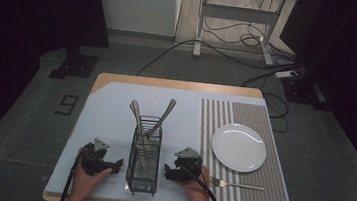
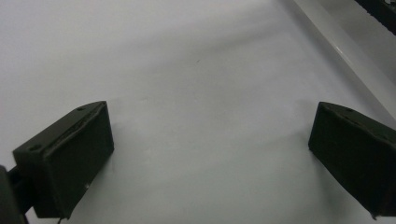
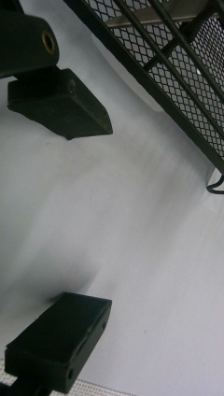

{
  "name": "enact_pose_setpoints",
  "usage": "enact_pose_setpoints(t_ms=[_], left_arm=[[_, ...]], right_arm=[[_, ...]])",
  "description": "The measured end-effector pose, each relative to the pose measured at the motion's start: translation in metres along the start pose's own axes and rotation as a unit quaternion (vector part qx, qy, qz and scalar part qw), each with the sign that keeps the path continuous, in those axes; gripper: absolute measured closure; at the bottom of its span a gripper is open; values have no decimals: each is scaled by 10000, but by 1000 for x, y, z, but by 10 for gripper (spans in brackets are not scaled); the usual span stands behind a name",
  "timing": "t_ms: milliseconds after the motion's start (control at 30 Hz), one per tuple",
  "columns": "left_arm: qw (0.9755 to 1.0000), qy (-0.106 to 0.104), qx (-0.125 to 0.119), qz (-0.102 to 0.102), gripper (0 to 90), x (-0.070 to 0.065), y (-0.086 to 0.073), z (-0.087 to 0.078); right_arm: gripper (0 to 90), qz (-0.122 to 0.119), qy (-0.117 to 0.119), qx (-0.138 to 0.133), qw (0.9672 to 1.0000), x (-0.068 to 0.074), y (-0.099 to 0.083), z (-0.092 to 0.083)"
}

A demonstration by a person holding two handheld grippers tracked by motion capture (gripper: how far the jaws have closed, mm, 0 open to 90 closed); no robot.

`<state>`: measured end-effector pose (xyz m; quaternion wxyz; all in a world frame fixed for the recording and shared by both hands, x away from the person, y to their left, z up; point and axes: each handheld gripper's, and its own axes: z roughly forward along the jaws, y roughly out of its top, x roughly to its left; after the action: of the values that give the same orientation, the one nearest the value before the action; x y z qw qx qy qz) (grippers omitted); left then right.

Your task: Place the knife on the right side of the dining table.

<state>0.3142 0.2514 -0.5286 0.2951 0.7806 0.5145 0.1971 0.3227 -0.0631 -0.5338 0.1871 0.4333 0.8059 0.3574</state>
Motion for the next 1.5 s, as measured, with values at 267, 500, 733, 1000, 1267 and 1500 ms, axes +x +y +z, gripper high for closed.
enact_pose_setpoints(t_ms=[267,500,733,1000,1267,1500], left_arm=[[10000,-1,1,0,0,0,0,0],[10000,-3,8,3,0,0,0,0],[10000,-4,8,2,0,0,0,0],[10000,-4,6,-2,0,0,0,0],[10000,-3,6,0,0,0,0,0],[10000,-4,7,1,0,0,0,0]], right_arm=[[137,5,2,-1,10000,0,0,0],[141,-13,1,-2,10000,0,0,0],[165,136,-1,-204,9997,-1,0,-4],[173,169,237,-448,9986,-3,5,-14],[187,271,438,-844,9951,-12,14,-32],[205,279,703,-1089,9912,-18,24,-44]])
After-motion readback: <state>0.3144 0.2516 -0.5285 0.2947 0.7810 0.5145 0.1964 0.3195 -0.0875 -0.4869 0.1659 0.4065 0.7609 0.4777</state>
